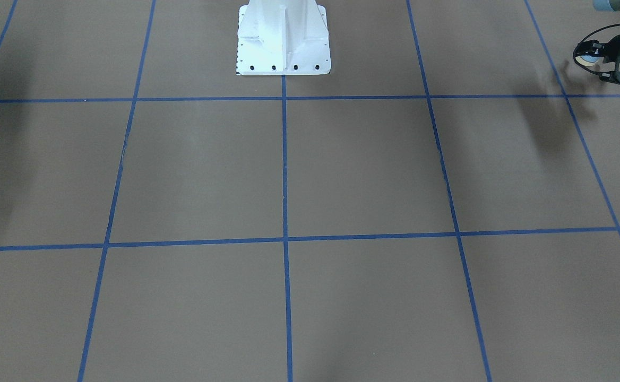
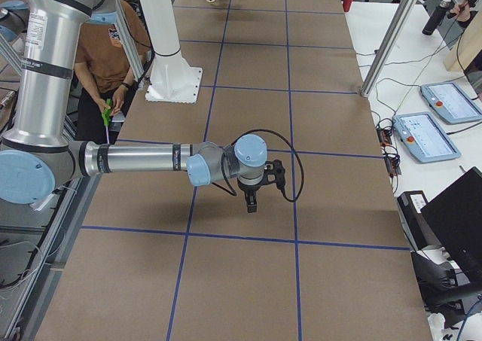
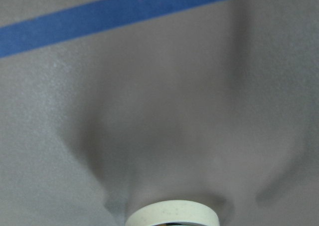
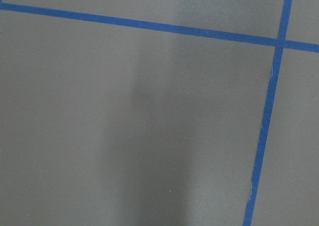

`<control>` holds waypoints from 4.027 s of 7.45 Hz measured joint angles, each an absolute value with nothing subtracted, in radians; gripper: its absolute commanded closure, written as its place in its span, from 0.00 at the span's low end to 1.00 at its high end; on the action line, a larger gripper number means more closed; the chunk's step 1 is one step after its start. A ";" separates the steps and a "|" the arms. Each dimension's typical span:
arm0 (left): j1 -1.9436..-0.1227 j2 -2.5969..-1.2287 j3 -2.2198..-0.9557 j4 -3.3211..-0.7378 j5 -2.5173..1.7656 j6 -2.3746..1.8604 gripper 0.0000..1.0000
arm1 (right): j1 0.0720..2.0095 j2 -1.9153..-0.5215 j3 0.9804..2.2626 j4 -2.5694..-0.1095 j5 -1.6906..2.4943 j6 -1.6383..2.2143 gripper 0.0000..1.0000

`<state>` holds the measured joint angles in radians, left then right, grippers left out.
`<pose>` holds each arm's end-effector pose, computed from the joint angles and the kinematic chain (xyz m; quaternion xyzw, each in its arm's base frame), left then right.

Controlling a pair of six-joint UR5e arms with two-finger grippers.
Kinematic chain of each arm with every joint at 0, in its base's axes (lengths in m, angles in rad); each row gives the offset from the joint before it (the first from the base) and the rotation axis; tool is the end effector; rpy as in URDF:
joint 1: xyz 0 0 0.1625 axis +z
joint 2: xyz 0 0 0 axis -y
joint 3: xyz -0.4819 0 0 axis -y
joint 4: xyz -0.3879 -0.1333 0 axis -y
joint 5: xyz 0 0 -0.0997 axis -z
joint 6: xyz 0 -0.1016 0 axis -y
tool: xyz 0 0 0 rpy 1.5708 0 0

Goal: Place and press bell with both arms

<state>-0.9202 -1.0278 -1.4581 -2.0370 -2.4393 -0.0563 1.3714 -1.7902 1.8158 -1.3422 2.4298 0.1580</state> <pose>0.0429 -0.1484 0.8948 -0.2255 0.3632 0.2264 0.8752 -0.0232 -0.3994 0.6621 0.0400 -0.4270 -0.0714 0.9006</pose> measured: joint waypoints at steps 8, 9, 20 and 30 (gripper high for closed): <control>-0.910 -1.028 -1.445 -2.042 -2.439 -0.070 0.78 | 1.371 -1.791 1.815 -1.344 2.435 0.157 0.00; -0.909 -1.027 -1.445 -2.048 -2.440 -0.076 0.85 | 1.371 -1.791 1.816 -1.344 2.437 0.157 0.00; -0.914 -0.997 -1.949 -1.867 -2.548 -0.289 0.98 | 1.371 -1.779 1.804 -1.345 2.439 0.158 0.00; -0.753 -2.362 -1.480 -1.134 -2.536 -0.753 0.92 | 1.371 -1.776 1.797 -1.333 2.435 0.158 0.00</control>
